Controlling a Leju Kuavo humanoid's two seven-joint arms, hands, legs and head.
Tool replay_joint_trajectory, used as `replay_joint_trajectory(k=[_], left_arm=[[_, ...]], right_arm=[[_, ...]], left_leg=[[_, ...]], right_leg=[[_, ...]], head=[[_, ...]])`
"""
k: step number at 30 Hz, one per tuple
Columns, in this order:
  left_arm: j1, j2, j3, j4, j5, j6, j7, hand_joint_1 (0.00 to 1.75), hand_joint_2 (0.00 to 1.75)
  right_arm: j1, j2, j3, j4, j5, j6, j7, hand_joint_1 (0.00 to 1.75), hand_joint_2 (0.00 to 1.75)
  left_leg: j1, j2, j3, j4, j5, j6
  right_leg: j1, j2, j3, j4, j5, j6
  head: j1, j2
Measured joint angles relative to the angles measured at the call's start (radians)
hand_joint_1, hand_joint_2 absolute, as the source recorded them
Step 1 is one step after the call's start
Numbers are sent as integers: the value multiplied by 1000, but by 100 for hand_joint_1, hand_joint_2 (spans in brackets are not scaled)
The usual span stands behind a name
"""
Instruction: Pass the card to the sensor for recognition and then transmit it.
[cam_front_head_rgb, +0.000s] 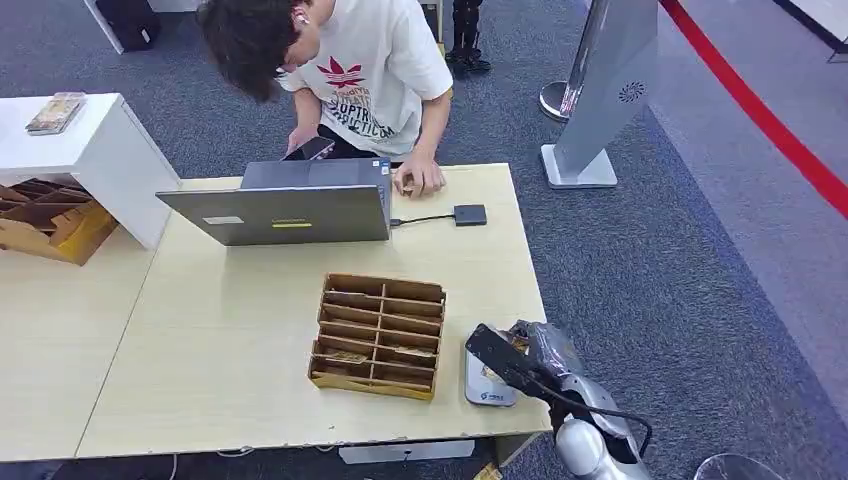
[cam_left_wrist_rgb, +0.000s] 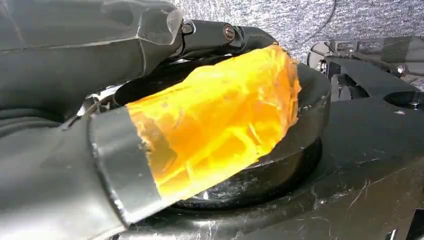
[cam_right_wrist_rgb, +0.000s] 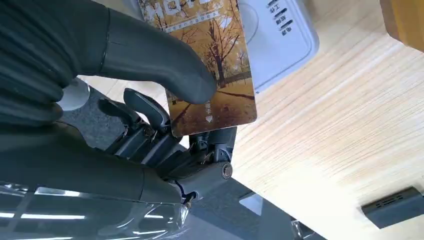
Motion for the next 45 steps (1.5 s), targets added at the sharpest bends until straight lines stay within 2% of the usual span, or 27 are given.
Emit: replay_joint_trajectory(k=[45], left_arm=[[0,0,-23,0,2,0,0,0,0]], right_arm=[[0,0,0,7,0,0,3,175,175]], left_leg=[[0,0,0,0,0,0]], right_leg=[[0,0,0,0,0,0]], head=[[0,0]])
